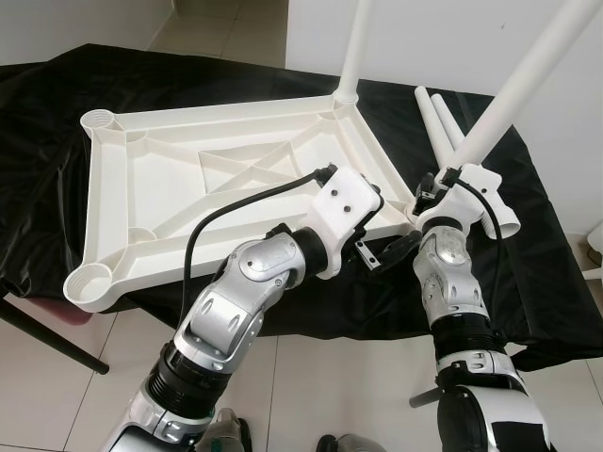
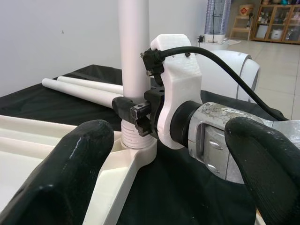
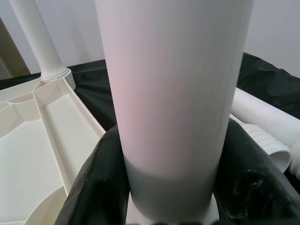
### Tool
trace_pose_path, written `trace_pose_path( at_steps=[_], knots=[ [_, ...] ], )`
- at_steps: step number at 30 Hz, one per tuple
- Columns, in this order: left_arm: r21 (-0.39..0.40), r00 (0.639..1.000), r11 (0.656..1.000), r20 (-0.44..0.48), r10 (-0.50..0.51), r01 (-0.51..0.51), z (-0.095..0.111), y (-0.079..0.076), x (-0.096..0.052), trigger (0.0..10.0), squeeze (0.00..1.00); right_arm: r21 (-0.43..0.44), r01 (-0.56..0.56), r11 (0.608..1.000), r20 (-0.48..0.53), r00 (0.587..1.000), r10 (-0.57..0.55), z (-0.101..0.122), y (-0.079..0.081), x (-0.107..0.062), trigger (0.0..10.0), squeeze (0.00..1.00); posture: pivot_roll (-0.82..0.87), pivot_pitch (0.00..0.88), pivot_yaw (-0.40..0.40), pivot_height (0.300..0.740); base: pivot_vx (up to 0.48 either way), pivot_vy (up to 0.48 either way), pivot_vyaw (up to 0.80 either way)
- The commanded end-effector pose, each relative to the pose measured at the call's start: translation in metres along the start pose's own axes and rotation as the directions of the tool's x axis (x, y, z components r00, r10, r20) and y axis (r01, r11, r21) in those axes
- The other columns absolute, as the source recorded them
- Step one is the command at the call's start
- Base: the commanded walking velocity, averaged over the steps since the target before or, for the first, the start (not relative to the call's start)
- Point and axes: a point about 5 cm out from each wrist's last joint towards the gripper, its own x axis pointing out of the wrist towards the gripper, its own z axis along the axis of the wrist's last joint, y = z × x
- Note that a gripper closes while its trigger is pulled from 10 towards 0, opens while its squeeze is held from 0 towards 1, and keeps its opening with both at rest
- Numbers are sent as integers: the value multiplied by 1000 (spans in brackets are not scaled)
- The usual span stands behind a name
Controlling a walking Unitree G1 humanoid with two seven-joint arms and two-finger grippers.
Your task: Building children table
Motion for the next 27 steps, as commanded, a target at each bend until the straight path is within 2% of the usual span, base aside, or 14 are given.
trace_pose_path(
  at_steps=[1,7,10,14,25,26,27],
  knots=[
    [8,1000,1000,6,-5,5,3,-2,-1,10000,0,-72,54,996,-292,954,-73,-65,-22,-21,10000,0,29,120,-8,740,0,0,0],
    [9,1000,1000,5,-1,1,3,-2,-1,10000,0,-77,7,997,-289,957,-29,-64,-15,-22,10000,0,31,123,-10,740,0,0,0],
    [8,1000,1000,6,5,-5,3,-1,-1,10000,0,-131,-56,990,-312,950,13,-69,-6,-28,10000,0,33,124,-13,740,0,0,0],
    [9,1000,1000,6,8,-8,3,0,-1,10000,0,-124,-77,989,-323,946,33,-72,-3,-30,10000,0,33,124,-13,740,0,0,0],
    [10,1000,1000,8,7,-7,3,0,-1,10000,0,-116,-35,993,-276,961,2,-61,-11,-22,10000,0,28,124,-9,740,0,0,0],
    [11,1000,1000,9,6,-6,3,1,-1,10000,0,-97,5,995,-224,974,-27,-53,-14,-20,10000,0,27,124,-9,740,0,0,0],
    [11,1000,1000,9,6,-6,3,1,-1,10000,0,-97,5,995,-224,974,-27,-53,-14,-20,10000,0,27,124,-9,740,0,0,0]
  ],
)
